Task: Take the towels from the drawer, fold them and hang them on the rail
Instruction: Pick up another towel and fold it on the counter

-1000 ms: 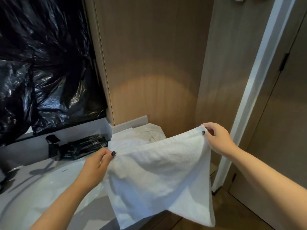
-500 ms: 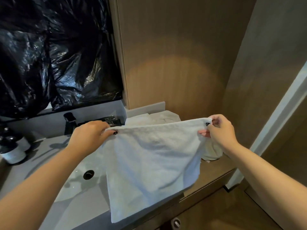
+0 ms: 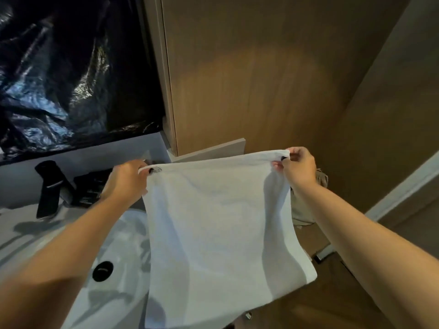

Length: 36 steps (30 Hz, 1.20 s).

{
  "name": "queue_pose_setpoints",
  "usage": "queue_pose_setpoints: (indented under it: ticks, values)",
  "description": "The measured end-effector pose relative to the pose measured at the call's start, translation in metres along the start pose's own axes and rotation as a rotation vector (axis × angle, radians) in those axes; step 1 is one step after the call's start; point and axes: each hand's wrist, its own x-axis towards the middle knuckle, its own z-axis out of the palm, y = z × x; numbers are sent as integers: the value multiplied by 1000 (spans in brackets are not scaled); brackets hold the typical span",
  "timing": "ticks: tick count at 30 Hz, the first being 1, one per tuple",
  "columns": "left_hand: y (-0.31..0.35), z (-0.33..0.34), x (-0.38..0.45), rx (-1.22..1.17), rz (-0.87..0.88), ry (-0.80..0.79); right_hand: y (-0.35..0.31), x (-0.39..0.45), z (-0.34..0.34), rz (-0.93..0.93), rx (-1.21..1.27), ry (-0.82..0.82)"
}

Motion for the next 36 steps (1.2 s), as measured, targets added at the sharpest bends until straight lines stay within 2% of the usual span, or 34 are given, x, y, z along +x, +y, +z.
queue_pose_setpoints:
  ticks: [5, 8, 9, 11, 13, 14, 15, 17, 23, 27, 32, 34, 36]
  values:
    - [-19, 50, 22, -432, -278, -50, 34, 30, 48, 219, -7, 40]
    - [-20, 70, 19, -487, -373, 47, 47, 20, 69, 224, -64, -21]
    - [-16, 75, 13, -465, -330, 113, 50, 11, 75, 160, -106, -65]
    - [1, 86, -8, -479, -105, 174, 50, -14, 84, -126, -206, -143]
    - [22, 100, -28, -469, 159, 97, 48, -42, 98, -459, -273, -238]
    - [31, 110, -35, -418, 259, 37, 49, -53, 105, -559, -325, -332]
    - [36, 120, -39, -342, 336, -14, 51, -62, 112, -627, -409, -424]
    - [37, 138, -40, -188, 406, -66, 58, -67, 123, -685, -585, -503]
    - [18, 162, -30, -109, 406, -99, 84, -38, 125, -664, -621, -576]
    - [-16, 167, -41, -104, 392, -124, 115, -21, 101, -452, -588, -546]
    - [-68, 165, -68, -186, 87, -243, 132, -12, 76, -327, -810, -609]
    - [-66, 158, -72, -190, 87, -228, 121, -18, 75, -271, -753, -610]
    - [-48, 146, -71, -229, 71, -131, 106, -32, 74, -281, -630, -506]
